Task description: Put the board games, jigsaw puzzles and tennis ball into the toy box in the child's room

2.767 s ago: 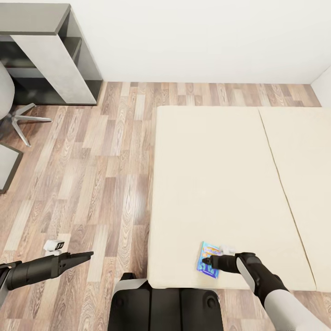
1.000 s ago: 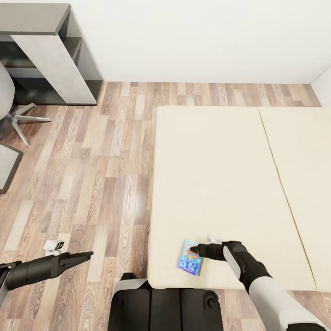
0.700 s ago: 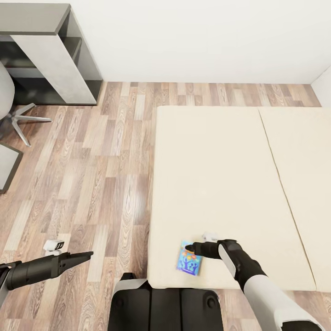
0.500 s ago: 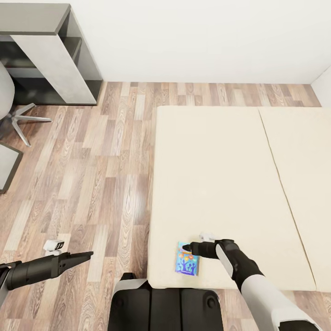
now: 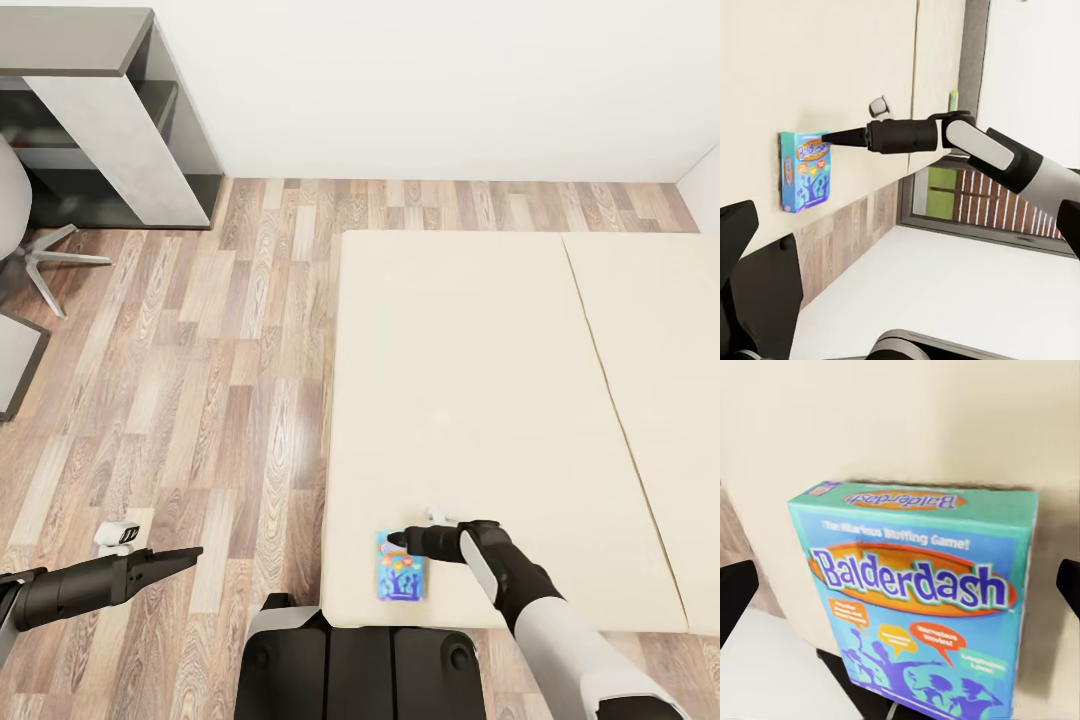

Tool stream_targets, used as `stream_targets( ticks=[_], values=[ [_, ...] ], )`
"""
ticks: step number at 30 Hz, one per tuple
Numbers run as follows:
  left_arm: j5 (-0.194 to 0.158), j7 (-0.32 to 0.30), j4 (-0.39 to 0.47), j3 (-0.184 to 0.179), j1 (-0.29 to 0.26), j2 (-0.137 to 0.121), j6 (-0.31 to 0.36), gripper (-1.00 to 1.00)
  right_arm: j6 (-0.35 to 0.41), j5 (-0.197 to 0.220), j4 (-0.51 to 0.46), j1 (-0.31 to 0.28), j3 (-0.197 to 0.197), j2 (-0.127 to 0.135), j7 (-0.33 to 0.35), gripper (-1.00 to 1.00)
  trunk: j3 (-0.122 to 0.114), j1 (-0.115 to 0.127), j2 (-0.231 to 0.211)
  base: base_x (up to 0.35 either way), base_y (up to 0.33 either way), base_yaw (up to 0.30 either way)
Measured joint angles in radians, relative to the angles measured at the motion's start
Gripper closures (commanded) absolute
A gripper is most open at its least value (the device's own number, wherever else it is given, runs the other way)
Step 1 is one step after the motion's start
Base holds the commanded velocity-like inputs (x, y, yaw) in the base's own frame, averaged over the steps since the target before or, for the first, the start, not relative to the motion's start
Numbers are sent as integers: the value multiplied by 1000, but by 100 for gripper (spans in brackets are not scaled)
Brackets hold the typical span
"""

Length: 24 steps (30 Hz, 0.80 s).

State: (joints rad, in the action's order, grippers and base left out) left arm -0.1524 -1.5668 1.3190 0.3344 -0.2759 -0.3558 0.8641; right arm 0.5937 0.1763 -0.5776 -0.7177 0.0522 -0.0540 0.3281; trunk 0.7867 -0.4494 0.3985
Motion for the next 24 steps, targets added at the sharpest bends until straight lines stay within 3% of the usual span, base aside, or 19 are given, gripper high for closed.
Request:
stream_targets(
  ticks=[24],
  values=[
    [0, 0, 0, 0, 0, 0, 0, -100, -7, 0, 16, 1, 24, -10, -1, -100, 0, 0, 0, 0, 0, 0]
  ],
)
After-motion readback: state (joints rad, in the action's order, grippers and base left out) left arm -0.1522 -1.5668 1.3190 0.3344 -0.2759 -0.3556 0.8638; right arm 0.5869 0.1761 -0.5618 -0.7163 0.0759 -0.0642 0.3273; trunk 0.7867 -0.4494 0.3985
